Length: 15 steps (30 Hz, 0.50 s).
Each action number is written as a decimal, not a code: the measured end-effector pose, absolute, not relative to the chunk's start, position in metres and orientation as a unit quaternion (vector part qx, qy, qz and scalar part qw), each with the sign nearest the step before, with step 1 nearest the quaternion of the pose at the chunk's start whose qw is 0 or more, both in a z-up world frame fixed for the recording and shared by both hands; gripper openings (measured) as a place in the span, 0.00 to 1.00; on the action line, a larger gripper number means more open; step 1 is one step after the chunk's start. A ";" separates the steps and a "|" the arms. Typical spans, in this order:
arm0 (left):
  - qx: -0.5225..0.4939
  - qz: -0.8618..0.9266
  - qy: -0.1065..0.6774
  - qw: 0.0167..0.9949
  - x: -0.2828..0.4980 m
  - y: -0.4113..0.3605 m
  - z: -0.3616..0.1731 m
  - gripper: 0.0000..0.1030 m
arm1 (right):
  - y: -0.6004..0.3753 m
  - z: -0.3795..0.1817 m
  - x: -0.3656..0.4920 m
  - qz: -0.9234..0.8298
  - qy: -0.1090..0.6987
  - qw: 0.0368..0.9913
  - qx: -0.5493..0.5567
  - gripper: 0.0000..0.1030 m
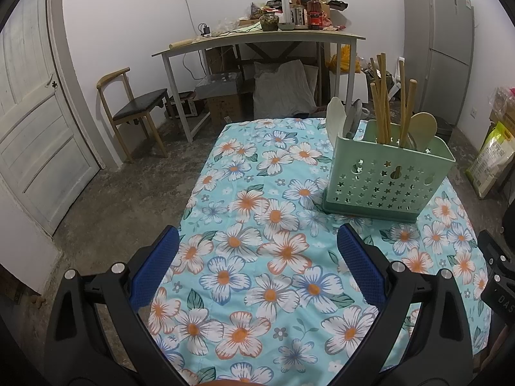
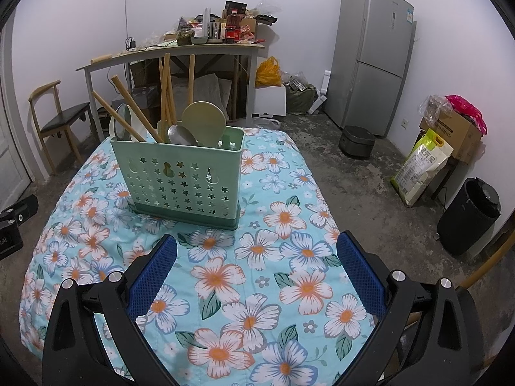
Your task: Organize utensils
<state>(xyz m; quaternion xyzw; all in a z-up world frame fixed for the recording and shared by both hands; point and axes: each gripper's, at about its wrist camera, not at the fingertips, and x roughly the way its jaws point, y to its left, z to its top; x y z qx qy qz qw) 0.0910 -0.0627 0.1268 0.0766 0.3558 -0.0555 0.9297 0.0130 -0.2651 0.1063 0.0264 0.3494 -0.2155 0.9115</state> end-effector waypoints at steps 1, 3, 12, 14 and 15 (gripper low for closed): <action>0.077 -0.056 0.356 0.930 0.090 -0.063 0.127 0.92 | -0.265 0.106 0.013 -0.215 0.349 0.911 0.027 0.94; 0.077 -0.056 0.356 0.930 0.090 -0.063 0.127 0.92 | -0.265 0.106 0.013 -0.214 0.349 0.912 0.029 0.94; 0.076 -0.056 0.358 0.929 0.090 -0.063 0.126 0.92 | -0.264 0.106 0.012 -0.213 0.350 0.912 0.031 0.94; 0.077 -0.056 0.358 0.929 0.090 -0.064 0.126 0.92 | -0.264 0.105 0.012 -0.214 0.349 0.912 0.030 0.94; 0.077 -0.057 0.357 0.929 0.090 -0.064 0.126 0.92 | -0.265 0.105 0.012 -0.213 0.350 0.912 0.031 0.94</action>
